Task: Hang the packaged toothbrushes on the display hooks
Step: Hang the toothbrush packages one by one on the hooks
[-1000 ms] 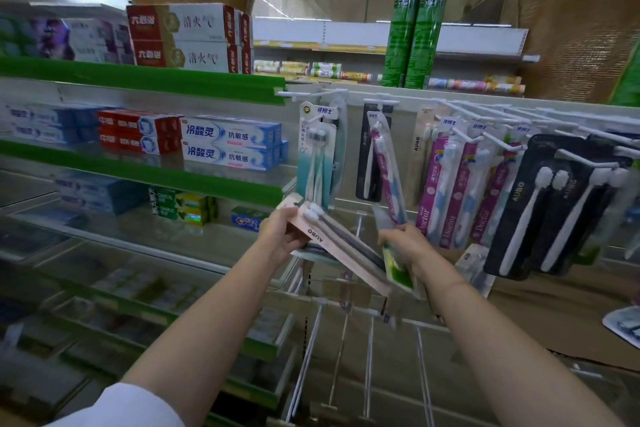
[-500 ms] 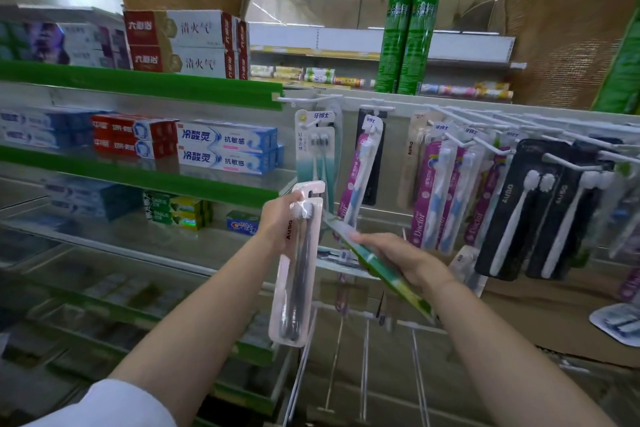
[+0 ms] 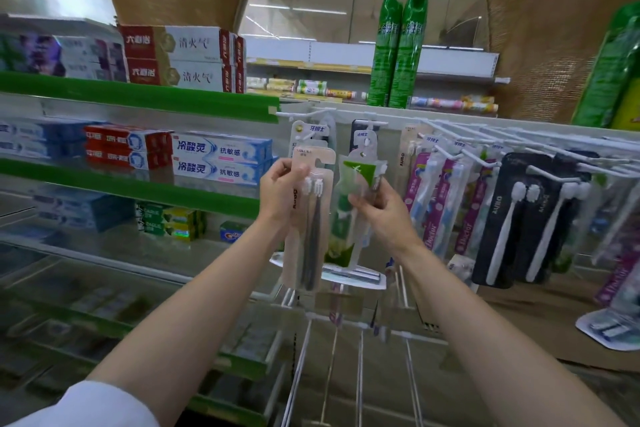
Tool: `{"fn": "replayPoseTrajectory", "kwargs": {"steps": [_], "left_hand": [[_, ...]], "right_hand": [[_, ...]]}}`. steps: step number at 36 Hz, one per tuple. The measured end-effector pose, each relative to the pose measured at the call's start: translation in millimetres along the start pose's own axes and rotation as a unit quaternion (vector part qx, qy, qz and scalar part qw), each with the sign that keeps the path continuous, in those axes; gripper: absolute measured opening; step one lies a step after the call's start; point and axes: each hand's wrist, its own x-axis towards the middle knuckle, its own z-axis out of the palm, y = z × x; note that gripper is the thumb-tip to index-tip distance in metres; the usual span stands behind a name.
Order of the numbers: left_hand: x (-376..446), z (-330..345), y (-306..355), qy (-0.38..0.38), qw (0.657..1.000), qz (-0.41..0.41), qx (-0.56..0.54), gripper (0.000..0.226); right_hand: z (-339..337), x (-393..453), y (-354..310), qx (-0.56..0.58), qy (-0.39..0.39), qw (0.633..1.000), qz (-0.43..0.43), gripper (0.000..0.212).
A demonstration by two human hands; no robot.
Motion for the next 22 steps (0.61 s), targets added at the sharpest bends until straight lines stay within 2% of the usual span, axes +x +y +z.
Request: {"fn": "replayPoseTrajectory", "kwargs": {"steps": [7, 22], "left_hand": [[-0.7, 1.7, 5.7, 0.01, 1.0, 0.007, -0.002, 0.016], [-7.4, 1.5, 8.8, 0.007, 1.0, 0.009, -0.009, 0.015]], "right_hand": [[7.8, -1.4, -17.5, -0.045, 0.025, 0.998, -0.034, 0.018], [10.4, -7.2, -17.8, -0.09, 0.072, 0.993, -0.007, 0.007]]}}
